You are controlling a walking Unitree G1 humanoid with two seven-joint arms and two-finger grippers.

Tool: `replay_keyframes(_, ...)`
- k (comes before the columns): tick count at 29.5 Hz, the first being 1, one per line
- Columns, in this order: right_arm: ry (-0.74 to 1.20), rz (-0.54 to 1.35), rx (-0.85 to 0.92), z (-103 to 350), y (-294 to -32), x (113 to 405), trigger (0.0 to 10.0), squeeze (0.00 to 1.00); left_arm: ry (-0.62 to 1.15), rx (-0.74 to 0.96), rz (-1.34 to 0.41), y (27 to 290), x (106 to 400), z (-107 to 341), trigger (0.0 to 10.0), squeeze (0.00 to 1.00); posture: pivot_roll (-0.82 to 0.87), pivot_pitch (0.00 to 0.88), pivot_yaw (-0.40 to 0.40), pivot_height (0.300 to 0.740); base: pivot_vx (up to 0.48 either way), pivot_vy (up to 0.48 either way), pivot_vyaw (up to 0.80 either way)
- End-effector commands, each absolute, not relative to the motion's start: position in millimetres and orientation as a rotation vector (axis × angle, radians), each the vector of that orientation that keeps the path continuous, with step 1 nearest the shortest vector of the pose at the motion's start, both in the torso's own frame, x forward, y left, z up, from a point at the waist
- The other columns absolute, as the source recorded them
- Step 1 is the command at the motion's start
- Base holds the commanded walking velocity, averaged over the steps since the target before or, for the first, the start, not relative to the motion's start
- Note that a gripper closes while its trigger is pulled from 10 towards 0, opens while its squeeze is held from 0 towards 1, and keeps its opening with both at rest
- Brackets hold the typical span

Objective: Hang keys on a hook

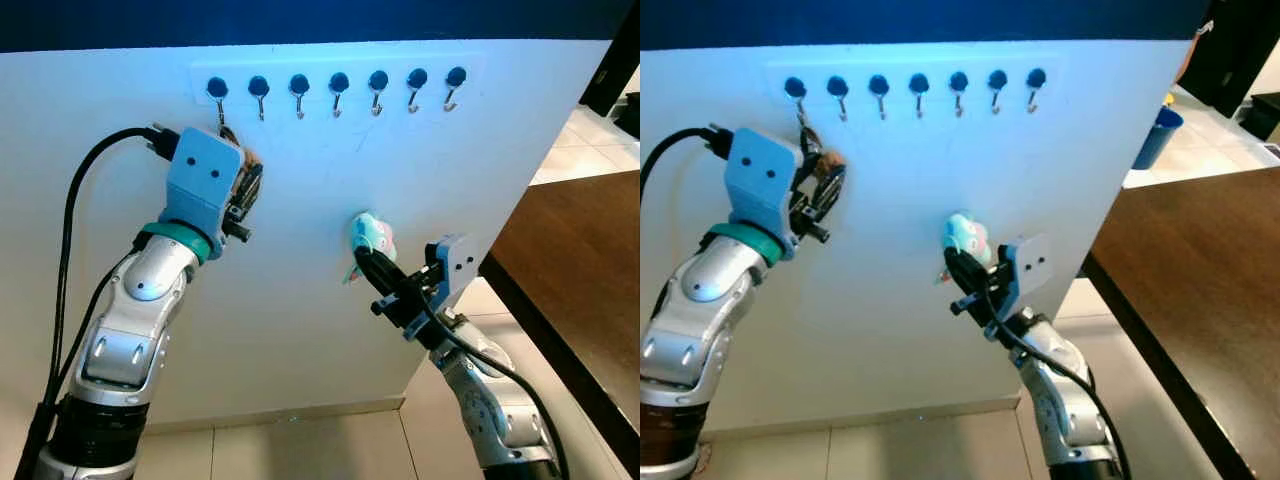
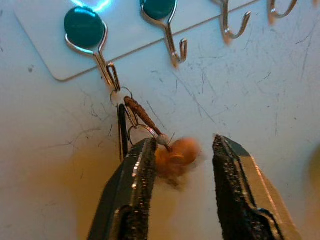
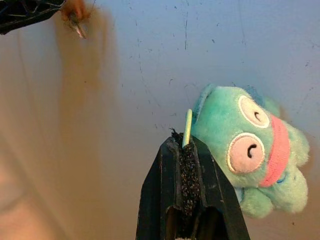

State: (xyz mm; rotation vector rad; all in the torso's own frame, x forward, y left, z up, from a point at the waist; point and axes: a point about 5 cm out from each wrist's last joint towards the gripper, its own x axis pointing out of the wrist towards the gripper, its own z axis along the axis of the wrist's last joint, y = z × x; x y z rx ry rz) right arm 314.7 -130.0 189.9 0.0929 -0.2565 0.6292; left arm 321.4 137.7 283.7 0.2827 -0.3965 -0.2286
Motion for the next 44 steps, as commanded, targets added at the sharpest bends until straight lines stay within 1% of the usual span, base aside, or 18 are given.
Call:
replay_keyframes(1, -0.262, 0.627, 0.099, 191, -132, 314, 10.0, 0.00, -0.342, 0.263, -0.225, 143, 320, 271, 10.0, 0.00, 0.03, 0.096, 0.103, 0.740, 0.000, 0.000, 0.00)
replay_keyframes(9, -0.286, 0.664, 0.109, 198, -129, 312, 10.0, 0.00, -0.277, 0.277, -0.217, 158, 300, 250, 10.0, 0.00, 0.04, 0.099, 0.095, 0.740, 0.000, 0.000, 0.00)
replay_keyframes(15, -0.372, 0.804, 0.109, 227, -111, 307, 10.0, 0.00, -0.225, 0.291, -0.167, 167, 295, 236, 10.0, 0.00, 0.05, 0.100, 0.089, 0.740, 0.000, 0.000, 0.00)
replay_keyframes(19, -0.403, 0.859, 0.099, 236, -100, 307, 10.0, 0.00, -0.202, 0.225, -0.193, 161, 296, 231, 10.0, 0.00, 0.05, 0.104, 0.084, 0.740, 0.000, 0.000, 0.00)
replay_keyframes(22, -0.421, 0.870, 0.095, 240, -95, 308, 10.0, 0.00, -0.203, 0.229, -0.183, 160, 296, 230, 10.0, 0.00, 0.05, 0.104, 0.083, 0.740, 0.000, 0.000, 0.00)
replay_keyframes(26, -0.477, 0.883, 0.129, 258, -77, 317, 10.0, 0.00, -0.229, 0.228, -0.187, 152, 299, 233, 10.0, 0.00, 0.05, 0.113, 0.081, 0.740, 0.000, 0.000, 0.00)
replay_keyframes(27, -0.477, 0.883, 0.129, 258, -77, 317, 10.0, 0.00, -0.229, 0.228, -0.187, 152, 299, 233, 10.0, 0.00, 0.05, 0.113, 0.081, 0.740, 0.000, 0.000, 0.00)
replay_keyframes(30, -0.513, 0.905, 0.155, 267, -66, 319, 10.0, 0.00, -0.250, 0.225, -0.187, 147, 301, 237, 10.0, 0.00, 0.05, 0.117, 0.080, 0.740, 0.000, 0.000, 0.00)
replay_keyframes(34, -0.504, 0.941, 0.192, 269, -57, 318, 10.0, 0.00, -0.285, 0.228, -0.184, 145, 299, 243, 10.0, 0.00, 0.06, 0.127, 0.075, 0.740, 0.000, 0.000, 0.00)
replay_keyframes(37, -0.475, 0.982, 0.171, 264, -55, 313, 10.0, 0.00, -0.326, 0.221, -0.202, 144, 295, 250, 10.0, 0.00, 0.06, 0.130, 0.073, 0.740, 0.000, 0.000, 0.00)
replay_keyframes(39, -0.439, 0.993, 0.095, 250, -64, 307, 10.0, 0.00, -0.381, 0.199, -0.289, 142, 286, 261, 10.0, 0.00, 0.06, 0.130, 0.073, 0.740, 0.000, 0.000, 0.00)
replay_keyframes(40, -0.439, 0.993, 0.095, 250, -64, 307, 10.0, 0.00, -0.381, 0.199, -0.289, 142, 286, 261, 10.0, 0.00, 0.06, 0.130, 0.073, 0.740, 0.000, 0.000, 0.00)
replay_keyframes(41, -0.408, 0.938, -0.011, 239, -76, 307, 10.0, 0.00, -0.406, 0.199, -0.386, 140, 277, 269, 10.0, 0.00, 0.05, 0.140, 0.079, 0.740, 0.000, 0.000, 0.00)
replay_keyframes(42, -0.408, 0.938, -0.011, 239, -76, 307, 10.0, 0.00, -0.406, 0.199, -0.386, 140, 277, 269, 10.0, 0.00, 0.05, 0.140, 0.079, 0.740, 0.000, 0.000, 0.00)
replay_keyframes(43, -0.391, 0.899, -0.082, 232, -83, 308, 10.0, 0.00, -0.411, 0.213, -0.431, 139, 272, 272, 10.0, 0.00, 0.05, 0.140, 0.079, 0.740, 0.000, 0.000, 0.00)
replay_keyframes(44, -0.391, 0.899, -0.082, 232, -83, 308, 10.0, 0.00, -0.411, 0.213, -0.431, 139, 272, 272, 10.0, 0.00, 0.05, 0.140, 0.079, 0.740, 0.000, 0.000, 0.00)
